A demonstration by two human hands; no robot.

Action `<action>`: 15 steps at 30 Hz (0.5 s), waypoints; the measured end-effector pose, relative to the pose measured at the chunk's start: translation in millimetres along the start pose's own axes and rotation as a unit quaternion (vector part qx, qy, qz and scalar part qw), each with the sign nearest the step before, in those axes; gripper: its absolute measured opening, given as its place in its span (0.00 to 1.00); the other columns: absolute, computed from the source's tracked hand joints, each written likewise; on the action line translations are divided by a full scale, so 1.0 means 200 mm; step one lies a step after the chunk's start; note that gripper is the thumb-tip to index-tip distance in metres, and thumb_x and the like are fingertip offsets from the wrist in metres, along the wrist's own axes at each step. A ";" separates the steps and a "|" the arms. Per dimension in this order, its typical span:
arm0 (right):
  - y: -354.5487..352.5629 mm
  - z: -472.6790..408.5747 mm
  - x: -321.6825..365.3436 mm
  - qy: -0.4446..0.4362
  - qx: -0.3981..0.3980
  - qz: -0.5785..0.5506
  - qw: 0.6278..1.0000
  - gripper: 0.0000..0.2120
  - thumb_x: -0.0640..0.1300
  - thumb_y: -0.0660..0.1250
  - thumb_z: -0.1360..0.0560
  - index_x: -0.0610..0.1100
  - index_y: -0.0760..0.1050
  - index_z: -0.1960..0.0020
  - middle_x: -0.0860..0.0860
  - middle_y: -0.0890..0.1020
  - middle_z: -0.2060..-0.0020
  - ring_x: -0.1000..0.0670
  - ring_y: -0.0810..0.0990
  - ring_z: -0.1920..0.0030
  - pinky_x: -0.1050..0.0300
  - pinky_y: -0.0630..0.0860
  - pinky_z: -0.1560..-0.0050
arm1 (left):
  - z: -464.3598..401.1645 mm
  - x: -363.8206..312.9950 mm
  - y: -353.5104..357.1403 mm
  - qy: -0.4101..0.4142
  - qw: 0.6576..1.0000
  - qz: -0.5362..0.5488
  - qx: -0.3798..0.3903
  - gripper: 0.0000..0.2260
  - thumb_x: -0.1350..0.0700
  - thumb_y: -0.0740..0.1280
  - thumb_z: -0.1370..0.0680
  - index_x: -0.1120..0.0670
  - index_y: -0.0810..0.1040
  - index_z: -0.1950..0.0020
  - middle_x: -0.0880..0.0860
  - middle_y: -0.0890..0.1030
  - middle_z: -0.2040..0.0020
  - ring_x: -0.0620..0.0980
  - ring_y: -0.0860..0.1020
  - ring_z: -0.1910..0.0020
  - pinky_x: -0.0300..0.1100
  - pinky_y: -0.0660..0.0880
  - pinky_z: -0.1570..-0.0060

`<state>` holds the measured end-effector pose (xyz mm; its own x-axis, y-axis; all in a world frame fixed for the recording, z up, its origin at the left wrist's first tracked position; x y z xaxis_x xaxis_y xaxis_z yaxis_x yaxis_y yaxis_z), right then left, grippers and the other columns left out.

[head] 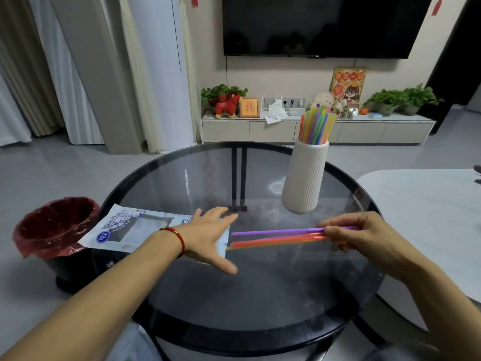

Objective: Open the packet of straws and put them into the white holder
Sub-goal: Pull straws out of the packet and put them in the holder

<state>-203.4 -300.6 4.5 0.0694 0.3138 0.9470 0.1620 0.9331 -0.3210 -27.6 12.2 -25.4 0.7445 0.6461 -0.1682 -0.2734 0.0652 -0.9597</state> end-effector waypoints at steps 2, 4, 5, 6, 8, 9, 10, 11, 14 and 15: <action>-0.04 0.02 0.03 -0.016 -0.008 0.016 1.000 0.11 0.51 0.76 0.30 0.51 0.90 0.50 0.44 0.88 0.61 0.55 0.82 0.66 0.64 0.80 0.62 | -0.04 -0.14 0.01 0.058 0.995 0.041 -0.073 0.49 0.28 0.68 0.32 0.49 0.52 0.21 0.51 0.55 0.21 0.50 0.52 0.22 0.53 0.46 0.22; -0.08 0.03 0.06 -0.032 -0.005 0.021 0.999 0.13 0.53 0.76 0.30 0.50 0.90 0.48 0.42 0.87 0.60 0.53 0.82 0.64 0.63 0.80 0.62 | -0.07 -0.29 0.04 0.091 0.987 0.017 -0.132 0.36 0.34 0.66 0.26 0.52 0.61 0.25 0.53 0.68 0.28 0.53 0.64 0.29 0.50 0.59 0.26; -0.10 0.03 0.08 -0.037 -0.001 0.010 0.999 0.14 0.53 0.76 0.30 0.49 0.90 0.48 0.41 0.87 0.60 0.52 0.83 0.64 0.63 0.81 0.62 | -0.08 -0.35 0.06 0.100 0.980 -0.012 -0.169 0.27 0.38 0.64 0.23 0.53 0.66 0.30 0.54 0.73 0.35 0.55 0.69 0.35 0.50 0.65 0.33; -0.12 0.02 0.09 -0.037 0.001 -0.013 0.999 0.15 0.53 0.76 0.30 0.48 0.89 0.47 0.40 0.88 0.59 0.51 0.84 0.63 0.63 0.81 0.61 | -0.10 -0.39 0.07 0.100 0.972 -0.022 -0.210 0.18 0.43 0.62 0.20 0.54 0.69 0.38 0.55 0.77 0.42 0.58 0.73 0.42 0.51 0.68 0.43; -0.16 0.01 0.11 -0.018 0.002 -0.115 0.993 0.15 0.50 0.76 0.28 0.43 0.88 0.45 0.36 0.88 0.52 0.47 0.88 0.57 0.62 0.84 0.59 | -0.11 -0.43 0.08 0.086 0.965 0.030 -0.248 0.08 0.48 0.58 0.18 0.52 0.65 0.50 0.56 0.79 0.53 0.62 0.75 0.54 0.52 0.69 0.58; -0.16 0.01 0.10 -0.010 0.001 -0.183 0.983 0.15 0.49 0.75 0.26 0.41 0.88 0.44 0.35 0.88 0.49 0.44 0.90 0.53 0.61 0.85 0.57 | -0.11 -0.44 0.08 0.080 0.965 0.063 -0.241 0.09 0.48 0.57 0.17 0.52 0.63 0.52 0.57 0.78 0.56 0.64 0.75 0.58 0.53 0.70 0.61; -0.15 0.00 0.09 -0.006 -0.006 -0.250 0.968 0.16 0.50 0.72 0.24 0.40 0.87 0.44 0.35 0.87 0.46 0.42 0.90 0.50 0.59 0.86 0.55 | -0.11 -0.44 0.07 0.076 0.966 0.097 -0.228 0.10 0.48 0.56 0.17 0.51 0.62 0.54 0.56 0.78 0.59 0.65 0.74 0.61 0.55 0.72 0.62; -0.12 -0.01 0.08 -0.003 -0.018 -0.301 0.954 0.18 0.51 0.68 0.23 0.40 0.87 0.44 0.35 0.87 0.45 0.40 0.89 0.48 0.57 0.86 0.55 | -0.10 -0.44 0.07 0.075 0.964 0.131 -0.219 0.10 0.48 0.56 0.17 0.51 0.62 0.54 0.56 0.76 0.62 0.64 0.74 0.63 0.56 0.73 0.62; 0.07 -0.05 0.05 0.019 -0.020 -0.289 0.957 0.22 0.53 0.67 0.23 0.37 0.80 0.38 0.37 0.84 0.48 0.43 0.88 0.55 0.56 0.85 0.60 | -0.11 -0.45 0.08 0.078 0.956 0.212 -0.185 0.10 0.48 0.57 0.17 0.51 0.63 0.56 0.54 0.74 0.65 0.61 0.73 0.66 0.55 0.72 0.63; 0.16 -0.06 0.05 0.014 -0.003 -0.242 0.970 0.22 0.51 0.69 0.23 0.36 0.78 0.37 0.37 0.83 0.50 0.46 0.87 0.58 0.57 0.84 0.61 | -0.11 -0.46 0.08 0.083 0.954 0.233 -0.170 0.10 0.48 0.57 0.17 0.51 0.65 0.55 0.54 0.75 0.65 0.59 0.73 0.66 0.53 0.72 0.63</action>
<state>-185.3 -269.5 2.7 0.0102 -0.1655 0.9862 0.1880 0.9689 0.1607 -87.8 -63.1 -30.4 0.6835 0.4142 -0.6010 -0.4062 -0.4683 -0.7847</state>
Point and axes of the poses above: each hand's wrist, its own z-axis away from the middle knuckle, its own y-axis out of the palm, x = y × z, the point moved 1 cm from there along -z, towards the middle knuckle
